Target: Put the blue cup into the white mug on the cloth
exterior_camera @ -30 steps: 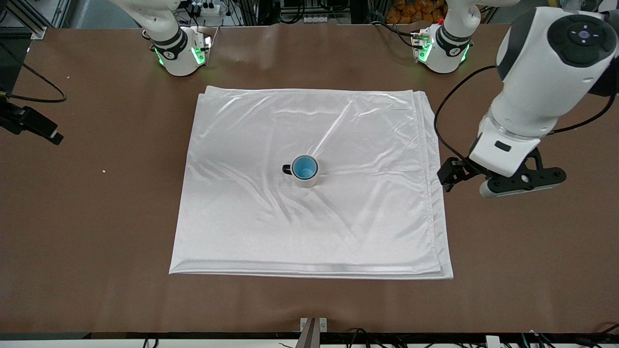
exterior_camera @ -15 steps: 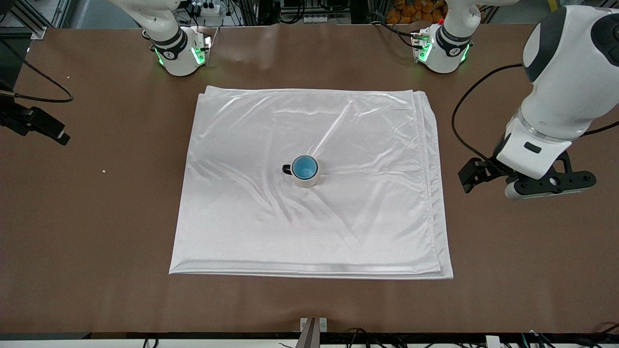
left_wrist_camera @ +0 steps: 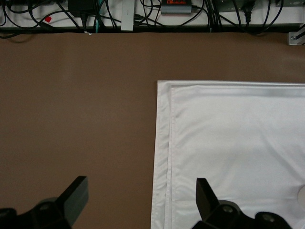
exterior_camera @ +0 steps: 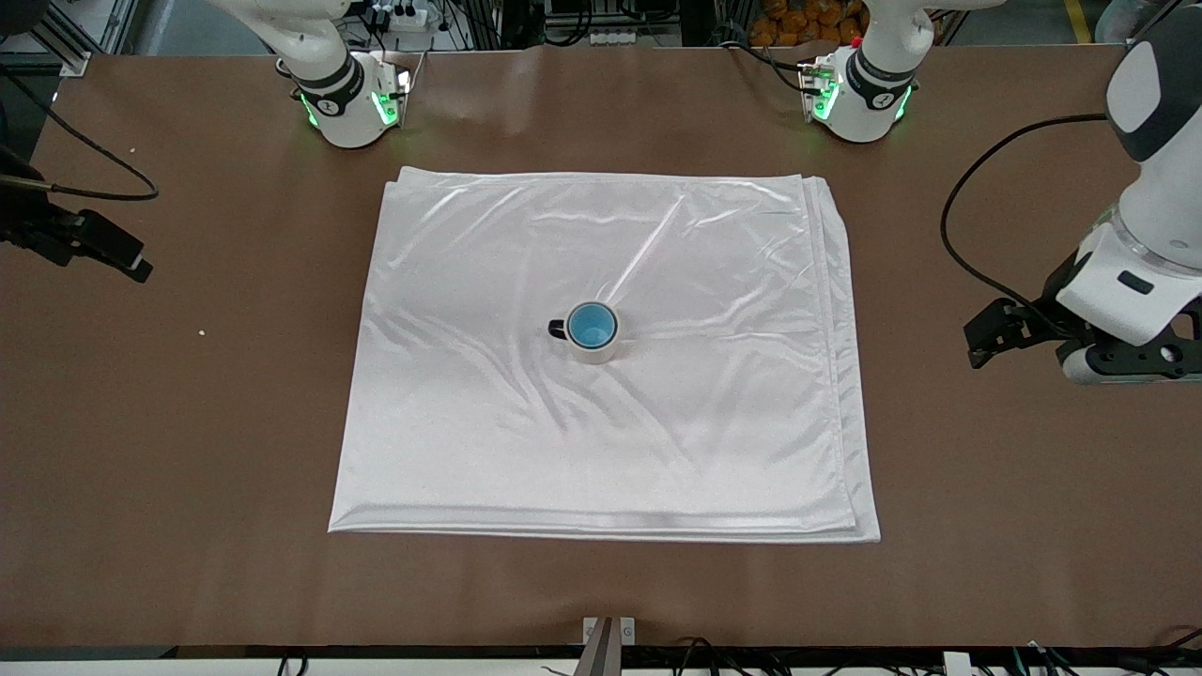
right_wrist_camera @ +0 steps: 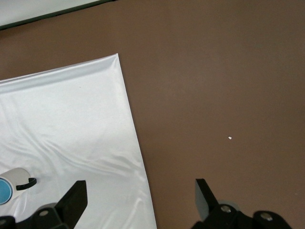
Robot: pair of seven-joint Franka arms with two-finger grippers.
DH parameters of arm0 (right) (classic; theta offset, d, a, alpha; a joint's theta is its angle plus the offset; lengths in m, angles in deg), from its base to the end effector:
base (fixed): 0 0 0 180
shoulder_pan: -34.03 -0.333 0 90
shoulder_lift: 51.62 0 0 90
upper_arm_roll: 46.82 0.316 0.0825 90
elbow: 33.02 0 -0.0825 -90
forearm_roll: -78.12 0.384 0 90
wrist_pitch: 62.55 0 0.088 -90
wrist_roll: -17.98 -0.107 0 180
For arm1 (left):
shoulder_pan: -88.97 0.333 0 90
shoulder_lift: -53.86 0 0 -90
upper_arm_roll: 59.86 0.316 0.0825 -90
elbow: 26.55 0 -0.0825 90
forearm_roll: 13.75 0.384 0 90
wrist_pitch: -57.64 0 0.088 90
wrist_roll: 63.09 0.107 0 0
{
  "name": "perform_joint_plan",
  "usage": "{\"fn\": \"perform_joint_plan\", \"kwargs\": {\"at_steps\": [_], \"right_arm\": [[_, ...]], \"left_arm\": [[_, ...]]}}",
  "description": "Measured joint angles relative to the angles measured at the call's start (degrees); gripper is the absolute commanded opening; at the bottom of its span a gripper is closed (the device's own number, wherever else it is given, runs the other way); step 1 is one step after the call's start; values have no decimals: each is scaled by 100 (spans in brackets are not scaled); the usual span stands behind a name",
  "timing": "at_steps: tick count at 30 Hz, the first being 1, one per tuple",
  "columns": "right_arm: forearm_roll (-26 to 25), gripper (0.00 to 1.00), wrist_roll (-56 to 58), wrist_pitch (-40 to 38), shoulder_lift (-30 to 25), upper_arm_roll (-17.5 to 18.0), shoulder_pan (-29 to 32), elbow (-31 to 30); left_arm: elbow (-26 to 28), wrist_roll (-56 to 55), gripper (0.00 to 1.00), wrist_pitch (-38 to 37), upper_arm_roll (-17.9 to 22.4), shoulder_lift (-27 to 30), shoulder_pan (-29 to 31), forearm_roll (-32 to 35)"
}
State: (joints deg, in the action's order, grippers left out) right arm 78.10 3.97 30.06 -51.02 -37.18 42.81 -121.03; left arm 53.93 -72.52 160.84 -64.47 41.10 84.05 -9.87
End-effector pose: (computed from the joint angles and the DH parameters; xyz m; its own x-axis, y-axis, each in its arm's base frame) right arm 0.5628 0.0079 0.6394 0.9714 -0.2276 0.0675 -0.2269 -0.9737 -0.0183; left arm 0.6363 -0.0951 0.5940 0.9838 -0.0097 0.1792 -0.0060 -0.9998 -0.0208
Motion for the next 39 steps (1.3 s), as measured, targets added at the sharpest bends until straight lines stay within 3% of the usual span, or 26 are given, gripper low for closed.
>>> {"fn": "perform_joint_plan", "kwargs": {"at_steps": [21,31,39], "right_arm": [[1,100,-26,38,421,13,-555,40],[-19,100,-27,-125,414,-61,-453,293],[-25,100,-24,-708,406,-159,77,723]], "left_arm": [[270,60,100,-243,3,242,236,-29],[279,284,100,-385,4,244,358,-171],[292,509,100,-585,48,257,426,-350]]}}
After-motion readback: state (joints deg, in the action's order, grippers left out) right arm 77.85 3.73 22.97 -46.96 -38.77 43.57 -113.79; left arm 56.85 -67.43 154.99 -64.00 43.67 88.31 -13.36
